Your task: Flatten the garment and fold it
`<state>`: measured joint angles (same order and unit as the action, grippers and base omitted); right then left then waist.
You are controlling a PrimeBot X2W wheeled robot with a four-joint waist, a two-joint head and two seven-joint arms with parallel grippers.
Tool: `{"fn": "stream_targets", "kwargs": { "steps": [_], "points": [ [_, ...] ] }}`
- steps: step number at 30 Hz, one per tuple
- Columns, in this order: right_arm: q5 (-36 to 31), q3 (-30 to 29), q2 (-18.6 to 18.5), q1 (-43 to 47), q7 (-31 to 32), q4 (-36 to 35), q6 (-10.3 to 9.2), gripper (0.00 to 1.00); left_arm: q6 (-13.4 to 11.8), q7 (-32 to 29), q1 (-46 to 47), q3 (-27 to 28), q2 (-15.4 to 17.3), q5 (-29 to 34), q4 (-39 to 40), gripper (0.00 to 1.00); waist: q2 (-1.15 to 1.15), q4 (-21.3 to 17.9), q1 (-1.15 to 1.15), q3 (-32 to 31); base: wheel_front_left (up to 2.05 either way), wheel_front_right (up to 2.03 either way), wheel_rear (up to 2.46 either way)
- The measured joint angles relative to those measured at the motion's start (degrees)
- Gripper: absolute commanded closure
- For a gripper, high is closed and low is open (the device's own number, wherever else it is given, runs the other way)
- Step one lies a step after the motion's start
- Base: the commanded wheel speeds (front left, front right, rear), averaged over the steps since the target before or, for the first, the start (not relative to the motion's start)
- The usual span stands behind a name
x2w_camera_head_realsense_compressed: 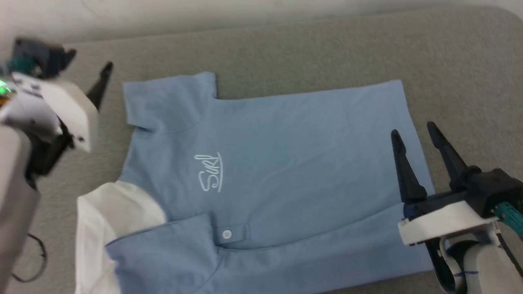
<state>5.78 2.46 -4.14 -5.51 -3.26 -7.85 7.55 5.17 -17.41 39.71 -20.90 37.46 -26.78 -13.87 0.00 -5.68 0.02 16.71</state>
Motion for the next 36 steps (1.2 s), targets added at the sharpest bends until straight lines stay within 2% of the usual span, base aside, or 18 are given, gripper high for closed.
{"fn": "stream_targets", "kwargs": {
  "steps": [3,8,9,13,17,24,25,26,31,36],
  "points": [
    [0.31,0.69,0.45,-0.88,-0.52,0.70,0.00,0.00,1.29,-8.43,5.20,-1.19,0.97,-3.10,-4.92,0.00,0.00,-2.24,0.00,2.26,0.00,0.00,0.00],
    [0.35,1.07,0.80,-1.55,-1.64,2.11,0.00,0.00,1.49,-23.80,10.45,-2.36,2.64,-9.25,-10.38,0.00,0.00,-5.88,-0.01,5.58,0.00,0.00,0.00],
    [0.35,1.07,0.80,-1.55,-1.64,2.11,0.00,0.00,1.49,-23.80,10.45,-2.36,2.64,-9.25,-10.38,0.00,0.00,-5.88,-0.01,5.58,0.00,0.00,0.00],
    [0.44,1.15,0.91,-1.65,-2.48,3.30,0.00,0.00,1.85,-32.39,13.27,-2.41,4.08,-12.23,-11.96,0.00,0.00,-8.16,-0.01,8.14,0.00,0.00,0.00],
    [0.51,1.09,0.98,-1.96,-3.10,4.31,0.00,0.00,0.93,-38.38,13.93,-2.44,5.02,-13.60,-12.45,0.00,0.00,-9.82,-0.01,10.40,0.00,0.00,0.00],
    [1.52,1.21,1.01,-2.81,-3.88,5.30,0.00,0.00,0.07,-40.14,15.22,-2.21,6.81,-13.74,-11.45,0.00,0.00,-11.29,-0.03,13.22,0.00,0.00,0.00],
    [1.52,1.19,1.01,-2.91,-3.88,5.42,0.00,0.00,0.09,-40.62,15.41,-2.13,6.89,-14.23,-11.44,0.59,0.00,-11.33,-0.03,13.45,0.00,0.00,0.00],
    [1.52,1.12,1.01,-3.00,-3.87,5.54,0.00,0.00,0.09,-40.98,15.56,-1.96,6.92,-14.83,-11.44,1.00,0.00,-11.30,-0.03,13.60,0.00,0.00,0.00],
    [1.09,0.15,1.04,-3.39,-3.54,6.20,0.00,0.00,0.43,-37.22,15.58,-2.50,5.86,-14.93,-11.68,1.00,0.00,-10.36,-0.02,13.26,0.00,0.00,0.00],
    [-0.77,-1.65,0.99,-3.70,-1.22,5.95,0.00,0.00,1.34,-27.30,14.40,-4.76,4.16,-11.63,-12.66,1.00,0.00,-8.87,-0.02,11.24,0.00,0.00,0.00]
  ]
}}
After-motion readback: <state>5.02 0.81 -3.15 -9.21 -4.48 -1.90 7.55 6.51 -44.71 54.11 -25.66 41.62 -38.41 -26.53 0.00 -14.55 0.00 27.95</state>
